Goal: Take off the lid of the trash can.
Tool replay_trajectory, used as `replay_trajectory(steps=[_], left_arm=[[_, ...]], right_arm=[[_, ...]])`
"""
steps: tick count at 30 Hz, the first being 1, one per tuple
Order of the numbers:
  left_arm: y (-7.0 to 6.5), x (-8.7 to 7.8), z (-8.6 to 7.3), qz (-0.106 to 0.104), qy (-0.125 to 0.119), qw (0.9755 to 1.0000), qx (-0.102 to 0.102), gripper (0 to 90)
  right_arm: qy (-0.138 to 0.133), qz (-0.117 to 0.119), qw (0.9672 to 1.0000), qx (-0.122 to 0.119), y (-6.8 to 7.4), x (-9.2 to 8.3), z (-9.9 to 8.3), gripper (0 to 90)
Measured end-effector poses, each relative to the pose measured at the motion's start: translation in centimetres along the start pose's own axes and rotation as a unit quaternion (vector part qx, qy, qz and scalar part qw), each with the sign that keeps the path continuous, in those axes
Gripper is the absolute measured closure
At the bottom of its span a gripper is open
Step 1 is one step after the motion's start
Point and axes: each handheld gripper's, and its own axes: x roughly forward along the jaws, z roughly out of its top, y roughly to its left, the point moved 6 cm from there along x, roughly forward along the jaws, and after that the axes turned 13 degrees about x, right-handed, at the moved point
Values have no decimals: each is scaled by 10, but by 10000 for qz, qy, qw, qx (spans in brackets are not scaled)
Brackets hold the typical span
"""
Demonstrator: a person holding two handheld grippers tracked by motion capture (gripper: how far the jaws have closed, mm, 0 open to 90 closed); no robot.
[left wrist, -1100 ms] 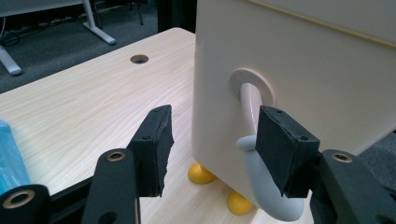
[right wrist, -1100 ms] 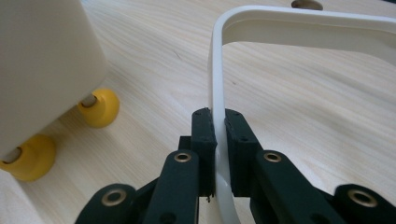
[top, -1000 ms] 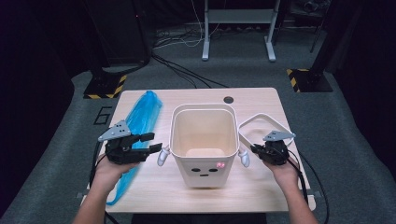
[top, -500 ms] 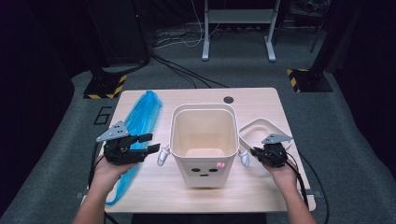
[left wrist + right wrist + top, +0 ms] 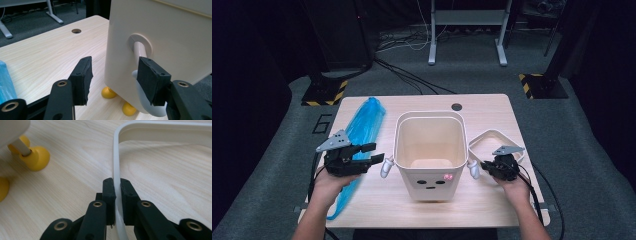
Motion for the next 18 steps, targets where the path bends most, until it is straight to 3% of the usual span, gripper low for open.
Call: replay_trajectory(steps=[4, 18], left_arm=[[2, -1, -3, 29, 18, 10000, -27, 454], [3, -1, -6, 99, 29, 9999, -23, 454]], right_arm=[[22, -37, 9999, -99, 0, 1, -2, 834], [127, -51, 9999, -100, -1, 3, -6, 837]])
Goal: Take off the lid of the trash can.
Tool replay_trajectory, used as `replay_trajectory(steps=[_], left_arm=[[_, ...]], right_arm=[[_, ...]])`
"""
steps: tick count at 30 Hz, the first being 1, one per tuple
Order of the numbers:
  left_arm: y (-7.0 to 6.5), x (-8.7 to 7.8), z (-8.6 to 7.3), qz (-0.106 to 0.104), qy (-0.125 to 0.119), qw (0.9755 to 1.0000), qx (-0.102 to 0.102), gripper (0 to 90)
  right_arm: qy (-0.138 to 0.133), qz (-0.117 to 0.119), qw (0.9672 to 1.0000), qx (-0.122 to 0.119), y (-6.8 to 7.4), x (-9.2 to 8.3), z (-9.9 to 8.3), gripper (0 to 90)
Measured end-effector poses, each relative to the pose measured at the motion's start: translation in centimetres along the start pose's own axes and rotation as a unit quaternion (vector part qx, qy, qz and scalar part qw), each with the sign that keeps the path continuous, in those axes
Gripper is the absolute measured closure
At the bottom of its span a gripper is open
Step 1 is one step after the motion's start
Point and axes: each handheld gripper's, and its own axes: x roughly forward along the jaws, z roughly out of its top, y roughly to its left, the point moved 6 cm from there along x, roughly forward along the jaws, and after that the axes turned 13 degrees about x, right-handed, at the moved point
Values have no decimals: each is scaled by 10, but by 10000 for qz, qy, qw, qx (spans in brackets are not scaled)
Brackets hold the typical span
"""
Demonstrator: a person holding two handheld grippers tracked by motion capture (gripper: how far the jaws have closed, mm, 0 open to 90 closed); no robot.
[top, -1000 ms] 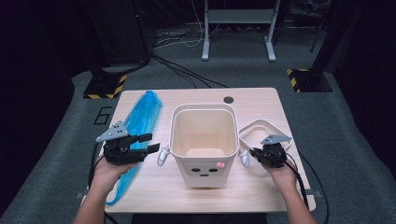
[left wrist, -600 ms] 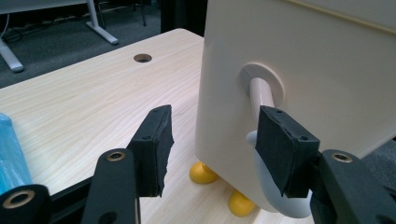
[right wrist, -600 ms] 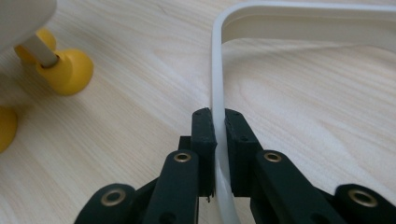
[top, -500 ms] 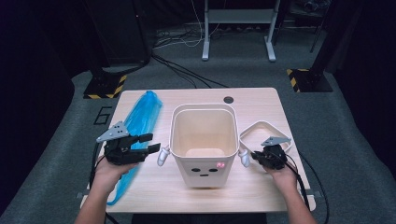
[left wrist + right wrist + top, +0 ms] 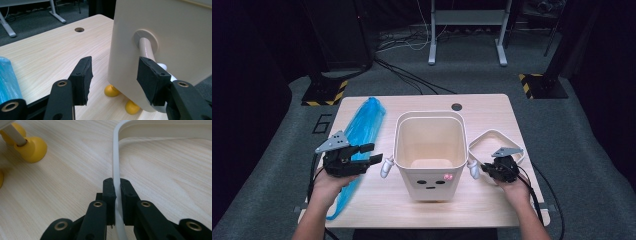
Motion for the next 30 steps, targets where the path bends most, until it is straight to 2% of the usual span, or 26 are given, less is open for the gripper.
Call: replay_trajectory(steps=[9, 13, 17, 23, 27, 30], left_arm=[[1, -4, -4, 70, -19, 10000, -8, 453], [3, -8, -7, 128, -48, 9999, -58, 453], [7, -12, -10, 185, -43, 9998, -104, 452], [14, -15, -17, 269, 20, 9995, -175, 445], [22, -15, -24, 427, 117, 9987, -236, 444], [31, -13, -33, 514, 198, 9979, -354, 448]], right_arm=[[52, 10, 10000, 15, 0, -2, -3, 832], [-20, 21, 10000, 68, 2, -3, -1, 730], [-157, 6, 9999, -4, 6, -7, 2, 693], [-234, -158, 9994, -201, 11, -9, 5, 656], [-302, -273, 9986, -332, 14, -12, 7, 630], [-346, -292, 9983, -369, 15, -13, 8, 621]])
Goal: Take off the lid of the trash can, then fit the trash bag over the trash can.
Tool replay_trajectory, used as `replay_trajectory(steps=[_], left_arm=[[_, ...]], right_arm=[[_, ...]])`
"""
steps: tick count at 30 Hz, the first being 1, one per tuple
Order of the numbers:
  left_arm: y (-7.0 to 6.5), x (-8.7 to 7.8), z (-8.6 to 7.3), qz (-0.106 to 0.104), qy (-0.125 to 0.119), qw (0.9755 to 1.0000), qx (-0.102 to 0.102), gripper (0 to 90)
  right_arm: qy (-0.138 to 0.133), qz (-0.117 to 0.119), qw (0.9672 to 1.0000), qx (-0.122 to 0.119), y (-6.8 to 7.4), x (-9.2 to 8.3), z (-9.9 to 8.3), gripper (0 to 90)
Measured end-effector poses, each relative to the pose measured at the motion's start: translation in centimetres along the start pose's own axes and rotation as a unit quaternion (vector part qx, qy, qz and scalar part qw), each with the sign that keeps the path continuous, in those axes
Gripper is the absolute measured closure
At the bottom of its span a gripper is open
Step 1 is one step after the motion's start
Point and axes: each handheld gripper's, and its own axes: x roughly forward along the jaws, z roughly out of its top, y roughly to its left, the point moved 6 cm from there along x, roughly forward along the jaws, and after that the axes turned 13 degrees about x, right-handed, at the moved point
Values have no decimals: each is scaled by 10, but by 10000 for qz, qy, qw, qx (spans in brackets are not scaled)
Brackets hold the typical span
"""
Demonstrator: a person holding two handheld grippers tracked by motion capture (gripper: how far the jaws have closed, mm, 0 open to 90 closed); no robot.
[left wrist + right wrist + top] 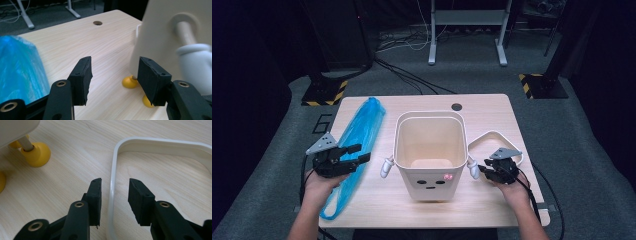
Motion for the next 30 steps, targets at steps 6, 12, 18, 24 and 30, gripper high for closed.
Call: replay_trajectory(steps=[6, 12, 18, 24, 30], left_arm=[[15, 4, -12, 80, 13, 9999, -133, 444], [30, 6, -23, 262, -9, 9996, -135, 421], [45, 11, -37, 453, 143, 9987, -166, 397], [56, 15, -49, 587, 288, 9977, -156, 383], [68, 17, -59, 655, 313, 9971, -231, 362]], right_arm=[[-136, 35, 9999, 63, 0, -4, 2, 617], [-286, -25, 9996, 2, 0, -9, 4, 597], [-381, -79, 9992, 65, -2, -14, 5, 570], [-378, -97, 9992, 90, -3, -14, 5, 566], [-452, -127, 9989, 57, -1, -16, 6, 559]])
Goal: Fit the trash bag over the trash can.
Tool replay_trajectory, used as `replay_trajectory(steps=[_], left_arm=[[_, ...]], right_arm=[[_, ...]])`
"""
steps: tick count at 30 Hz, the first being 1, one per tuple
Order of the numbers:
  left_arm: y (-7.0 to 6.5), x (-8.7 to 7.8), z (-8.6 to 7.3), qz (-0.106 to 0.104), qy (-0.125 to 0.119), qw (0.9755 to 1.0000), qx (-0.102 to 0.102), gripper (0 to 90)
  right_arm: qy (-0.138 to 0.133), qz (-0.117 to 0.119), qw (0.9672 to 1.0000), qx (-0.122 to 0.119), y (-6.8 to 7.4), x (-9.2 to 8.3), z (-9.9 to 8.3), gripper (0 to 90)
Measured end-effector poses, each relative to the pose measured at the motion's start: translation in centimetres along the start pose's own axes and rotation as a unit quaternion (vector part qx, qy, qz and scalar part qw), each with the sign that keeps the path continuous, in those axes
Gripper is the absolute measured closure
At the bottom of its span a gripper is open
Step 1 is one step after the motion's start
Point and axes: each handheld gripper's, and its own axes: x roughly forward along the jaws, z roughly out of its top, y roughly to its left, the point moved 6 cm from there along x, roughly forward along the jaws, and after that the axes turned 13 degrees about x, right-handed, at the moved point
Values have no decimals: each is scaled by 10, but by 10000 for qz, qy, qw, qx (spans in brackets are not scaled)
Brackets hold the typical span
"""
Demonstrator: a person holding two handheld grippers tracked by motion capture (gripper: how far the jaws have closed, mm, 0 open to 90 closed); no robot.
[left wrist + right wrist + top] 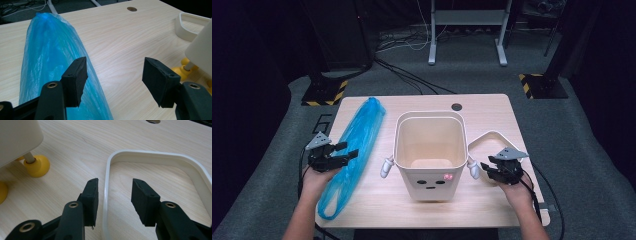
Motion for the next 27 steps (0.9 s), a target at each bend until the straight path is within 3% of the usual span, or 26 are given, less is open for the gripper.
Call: replay_trajectory(steps=[5, 13, 21, 27], left_arm=[[11, 4, -11, 12, 44, 9999, -120, 364], [25, 6, -27, 216, 201, 9991, -298, 367], [39, 12, -38, 452, 487, 9974, -275, 358], [48, 16, -46, 496, 627, 9962, -359, 365]], right_arm=[[42, -20, 10000, 0, 0, 0, -2, 560], [40, 14, 10000, 4, 1, 1, -1, 559], [3, 24, 10000, 31, 0, 1, -1, 560], [9, 24, 10000, 43, -1, 2, -2, 560]])
